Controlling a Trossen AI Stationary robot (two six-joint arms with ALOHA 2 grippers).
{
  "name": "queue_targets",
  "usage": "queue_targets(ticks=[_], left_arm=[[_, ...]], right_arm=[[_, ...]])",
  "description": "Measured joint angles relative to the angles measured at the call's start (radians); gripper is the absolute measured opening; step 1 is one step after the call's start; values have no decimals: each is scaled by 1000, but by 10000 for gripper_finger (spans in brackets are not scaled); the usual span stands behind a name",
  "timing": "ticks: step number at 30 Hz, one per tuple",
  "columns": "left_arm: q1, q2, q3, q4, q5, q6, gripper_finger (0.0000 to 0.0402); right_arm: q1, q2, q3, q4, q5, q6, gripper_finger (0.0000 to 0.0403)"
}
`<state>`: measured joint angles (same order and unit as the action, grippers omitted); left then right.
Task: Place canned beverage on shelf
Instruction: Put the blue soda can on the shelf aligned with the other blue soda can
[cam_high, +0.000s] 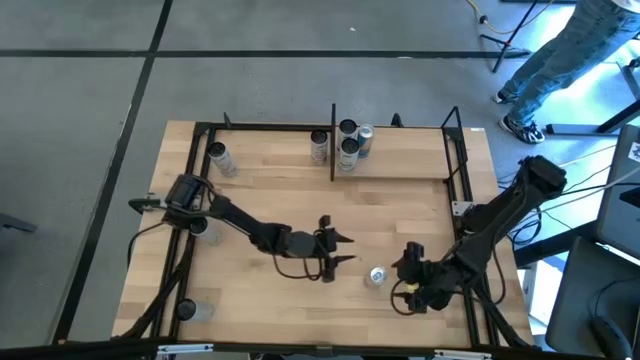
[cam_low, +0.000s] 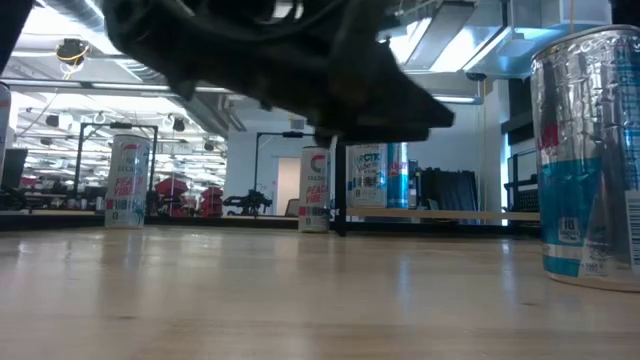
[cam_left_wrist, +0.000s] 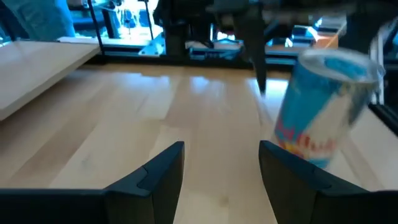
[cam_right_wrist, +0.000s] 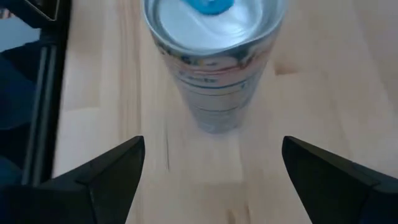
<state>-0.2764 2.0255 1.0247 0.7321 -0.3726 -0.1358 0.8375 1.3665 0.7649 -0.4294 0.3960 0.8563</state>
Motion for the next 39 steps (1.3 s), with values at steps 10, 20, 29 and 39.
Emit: queue_targets(ticks=[10, 20, 29, 39], left_arm=[[11, 138, 147, -6, 19, 41, 194], [7, 145, 174, -4, 135, 38, 194], [-12, 143, 174, -14, 139, 33, 194], [-15, 143, 174, -56, 88, 30, 194]], right_arm=[[0, 68, -16, 108, 155, -10, 365], [0, 109, -16, 122, 262, 0, 365], [2, 109, -16, 110, 266, 1, 365], [0, 108, -15, 48, 262, 41, 365]])
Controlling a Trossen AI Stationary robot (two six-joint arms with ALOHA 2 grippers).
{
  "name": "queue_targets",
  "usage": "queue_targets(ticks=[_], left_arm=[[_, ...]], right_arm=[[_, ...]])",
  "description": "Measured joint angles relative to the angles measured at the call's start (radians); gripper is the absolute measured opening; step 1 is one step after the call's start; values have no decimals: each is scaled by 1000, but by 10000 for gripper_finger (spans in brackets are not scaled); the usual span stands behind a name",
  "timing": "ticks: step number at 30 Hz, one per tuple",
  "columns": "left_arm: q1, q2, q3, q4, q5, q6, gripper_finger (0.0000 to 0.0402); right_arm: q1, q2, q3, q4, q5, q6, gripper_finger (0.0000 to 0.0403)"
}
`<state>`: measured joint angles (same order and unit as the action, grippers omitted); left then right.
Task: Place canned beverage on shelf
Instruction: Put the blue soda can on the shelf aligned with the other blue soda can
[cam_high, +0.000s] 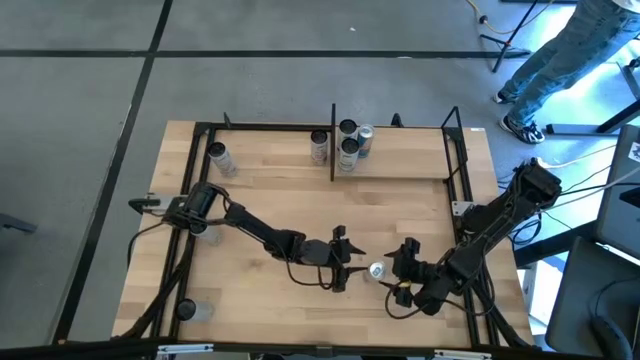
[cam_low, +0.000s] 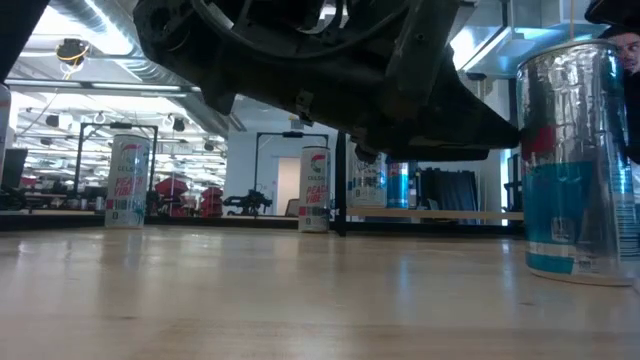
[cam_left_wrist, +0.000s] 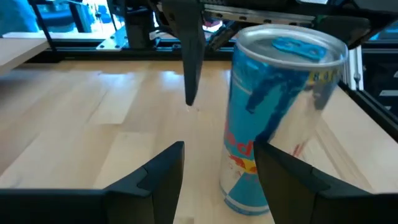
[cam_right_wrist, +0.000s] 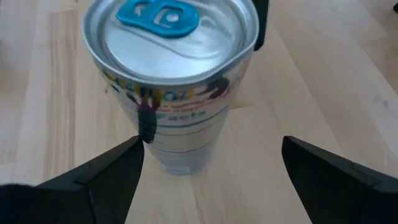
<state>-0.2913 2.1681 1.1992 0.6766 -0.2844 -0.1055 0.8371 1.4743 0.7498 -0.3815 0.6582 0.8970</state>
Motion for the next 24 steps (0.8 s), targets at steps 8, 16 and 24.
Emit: queue_targets(ticks=[8, 16, 24], left_arm=[[-13, 0, 0, 1, 0, 3, 194], [-12, 0, 0, 6, 13, 3, 194], [-12, 0, 0, 15, 111, -1, 194]], right_arm=[[-1, 0, -1, -87, -14, 69, 365], [-16, 0, 6, -177, 34, 151, 365], [-59, 0, 46, -362, 32, 251, 365]])
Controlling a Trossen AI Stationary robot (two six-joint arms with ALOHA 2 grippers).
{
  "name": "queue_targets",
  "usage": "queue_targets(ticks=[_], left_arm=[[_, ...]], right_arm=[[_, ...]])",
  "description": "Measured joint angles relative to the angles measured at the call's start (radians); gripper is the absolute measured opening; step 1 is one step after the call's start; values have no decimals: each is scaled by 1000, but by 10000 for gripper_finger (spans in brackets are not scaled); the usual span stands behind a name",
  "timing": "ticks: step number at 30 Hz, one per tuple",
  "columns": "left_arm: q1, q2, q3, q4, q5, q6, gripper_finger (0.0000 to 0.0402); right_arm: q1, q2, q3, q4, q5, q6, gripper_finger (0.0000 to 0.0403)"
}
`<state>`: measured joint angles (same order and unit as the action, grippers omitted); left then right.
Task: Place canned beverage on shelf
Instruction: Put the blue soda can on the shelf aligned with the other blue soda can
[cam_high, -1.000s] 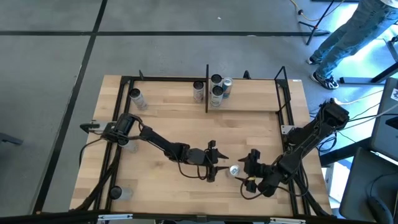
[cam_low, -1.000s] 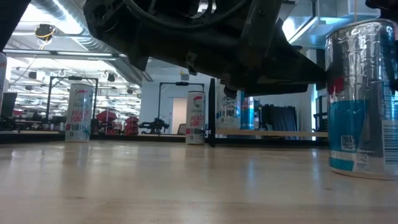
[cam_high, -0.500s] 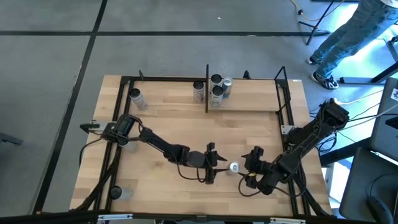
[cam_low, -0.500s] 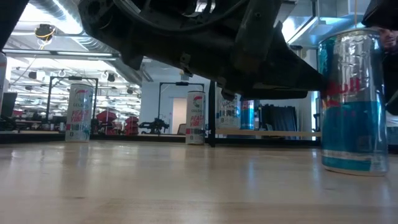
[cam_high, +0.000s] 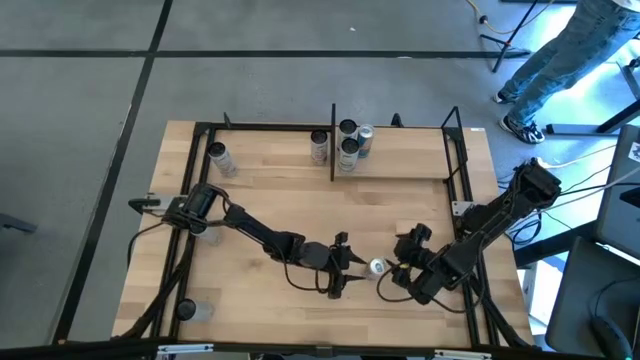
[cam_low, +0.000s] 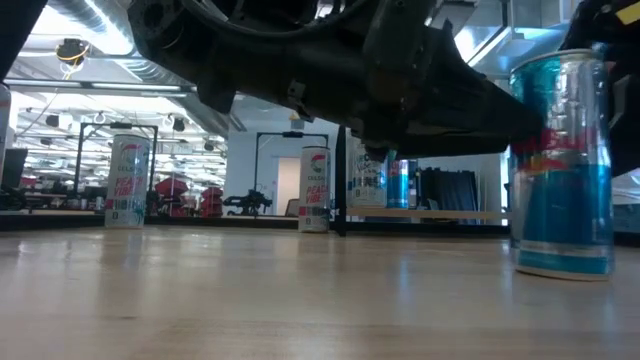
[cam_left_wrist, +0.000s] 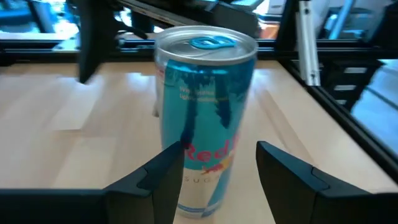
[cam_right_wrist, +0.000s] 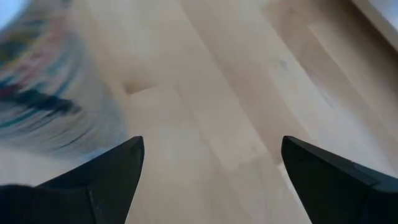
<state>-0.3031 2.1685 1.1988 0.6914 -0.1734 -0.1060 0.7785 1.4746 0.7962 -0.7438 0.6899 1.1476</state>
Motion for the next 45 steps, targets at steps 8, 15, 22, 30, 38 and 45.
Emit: queue_targets(ticks=[8, 15, 22, 30, 38, 45], left_arm=[[-1, -27, -1, -125, 119, -23, 194], [0, -88, -1, -306, 105, -26, 194], [-5, -89, -1, -314, 103, -25, 194], [-5, -89, -1, -316, 85, -22, 194], [-5, -89, -1, -317, 85, -22, 194], [-5, -89, -1, -322, 85, -22, 194]], right_arm=[[11, 0, 138, -231, -135, 20, 365], [98, 0, 262, -178, -132, -132, 365], [146, 0, 273, -51, 27, -238, 365], [97, 13, 242, 20, 86, -270, 365], [24, 63, 185, 178, 5, -364, 365], [-21, 90, 184, 174, -54, -383, 294]])
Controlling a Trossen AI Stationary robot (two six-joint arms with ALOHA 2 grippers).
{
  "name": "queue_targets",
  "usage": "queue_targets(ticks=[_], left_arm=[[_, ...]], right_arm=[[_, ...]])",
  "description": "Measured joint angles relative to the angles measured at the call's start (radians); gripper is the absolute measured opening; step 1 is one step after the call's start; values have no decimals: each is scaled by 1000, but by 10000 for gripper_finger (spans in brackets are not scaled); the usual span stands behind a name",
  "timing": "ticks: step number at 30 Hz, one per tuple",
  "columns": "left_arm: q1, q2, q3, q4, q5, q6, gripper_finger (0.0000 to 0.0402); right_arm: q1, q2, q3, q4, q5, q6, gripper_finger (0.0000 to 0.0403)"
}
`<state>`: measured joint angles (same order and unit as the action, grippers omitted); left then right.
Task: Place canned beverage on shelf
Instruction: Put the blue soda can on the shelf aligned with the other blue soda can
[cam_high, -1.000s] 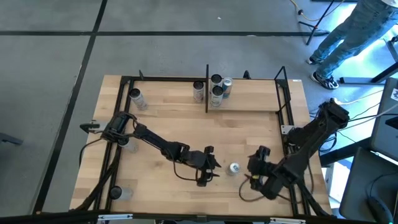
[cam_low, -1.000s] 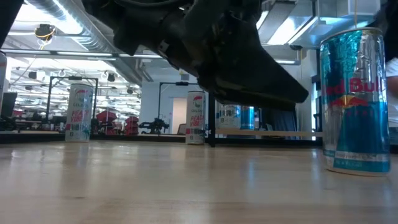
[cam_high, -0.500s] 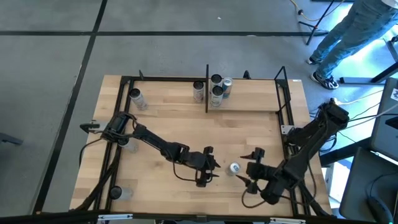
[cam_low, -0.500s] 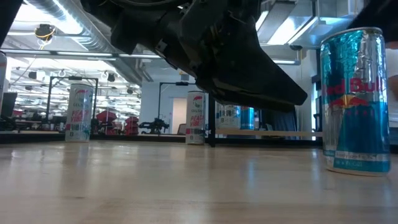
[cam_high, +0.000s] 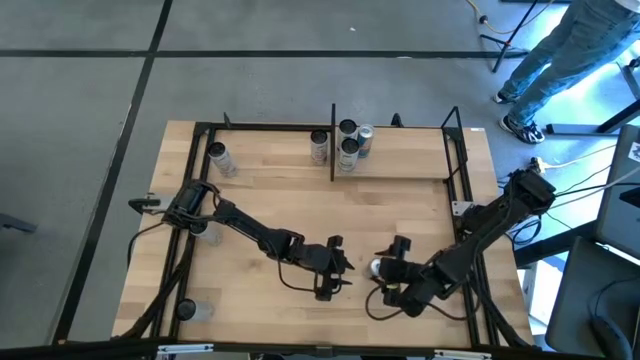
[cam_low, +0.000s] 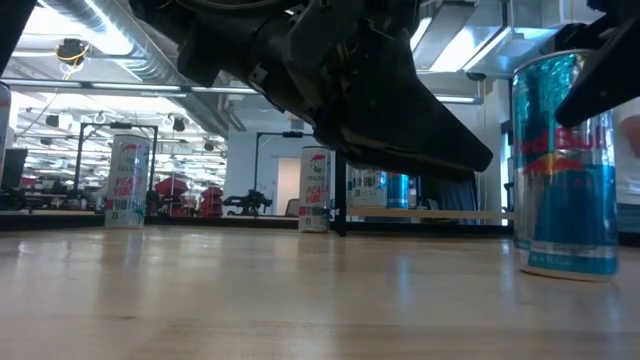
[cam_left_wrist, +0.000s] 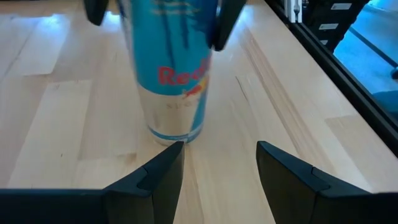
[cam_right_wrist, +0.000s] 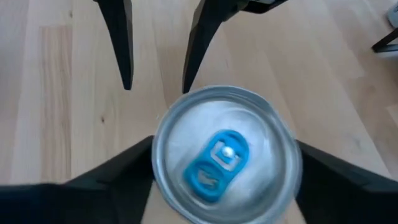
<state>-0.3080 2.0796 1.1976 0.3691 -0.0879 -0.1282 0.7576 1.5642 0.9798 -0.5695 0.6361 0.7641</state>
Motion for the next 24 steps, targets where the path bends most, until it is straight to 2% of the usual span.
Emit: queue_targets(ticks=[4, 9, 12, 15, 20, 24], left_arm=[[-3, -34, 0, -63, 0, 7, 194], [-17, -108, 1, -188, -1, 40, 194], [-38, -138, -18, -200, -13, 69, 194], [-56, -153, -45, -194, -68, 87, 194], [-56, -153, -94, -163, -159, 88, 194], [-42, -146, -117, -110, -157, 85, 194]], right_arm=[[1, -4, 1, -3, 1, -21, 201], [1, -48, -1, -54, 46, -89, 200], [-25, -109, -1, -116, 88, -118, 200], [-78, -185, -1, -169, 112, -170, 200], [-256, -316, 0, -187, 68, -366, 200], [-461, -385, 0, -149, -21, -570, 200]])
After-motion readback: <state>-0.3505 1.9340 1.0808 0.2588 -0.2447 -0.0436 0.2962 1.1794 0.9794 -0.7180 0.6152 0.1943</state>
